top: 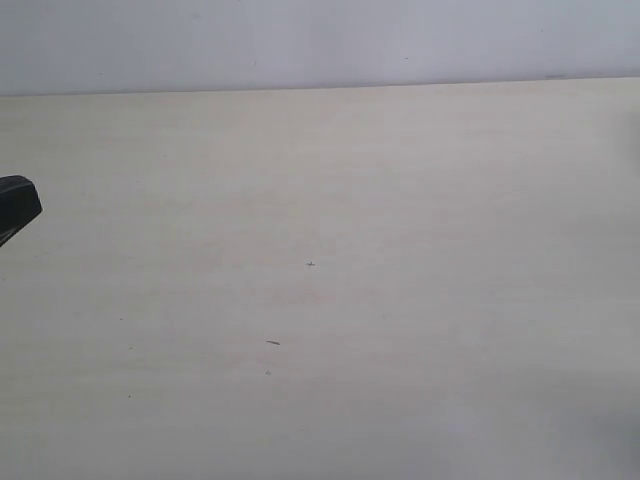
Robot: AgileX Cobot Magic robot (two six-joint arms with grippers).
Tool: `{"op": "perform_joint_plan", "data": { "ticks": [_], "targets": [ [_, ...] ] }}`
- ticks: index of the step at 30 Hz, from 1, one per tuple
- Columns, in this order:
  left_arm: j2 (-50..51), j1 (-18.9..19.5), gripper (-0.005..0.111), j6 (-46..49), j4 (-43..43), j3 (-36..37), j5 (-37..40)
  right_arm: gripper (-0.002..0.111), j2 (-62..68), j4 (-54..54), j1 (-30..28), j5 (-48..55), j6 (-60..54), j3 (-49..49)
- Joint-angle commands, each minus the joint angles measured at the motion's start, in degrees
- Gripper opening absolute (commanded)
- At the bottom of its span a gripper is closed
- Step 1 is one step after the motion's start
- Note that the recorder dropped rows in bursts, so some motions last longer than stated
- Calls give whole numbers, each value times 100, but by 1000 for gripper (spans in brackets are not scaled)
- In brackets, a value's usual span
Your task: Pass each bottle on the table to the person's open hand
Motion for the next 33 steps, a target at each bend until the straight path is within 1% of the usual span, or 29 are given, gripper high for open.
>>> {"op": "perform_joint_plan", "data": {
  "ticks": [1,3,7,9,12,33],
  "targets": [
    [-31,10,0,-37,29,39,-35,0,-29,23,-42,-99,-34,120],
    [-31,10,0,-37,29,39,-35,0,-29,-100,-42,-66,116,120],
    [-31,10,0,-37,29,39,-35,0,-29,-915,-135,323,762,120],
    [-31,10,0,-37,29,39,-35,0,-29,-1155,-149,462,1045,120],
    [-31,10,0,-37,29,39,-35,0,-29,-1182,-149,472,1277,120],
    [-31,10,0,-37,29,39,-35,0,-29,-1182,-149,575,1276,120]
  ]
}}
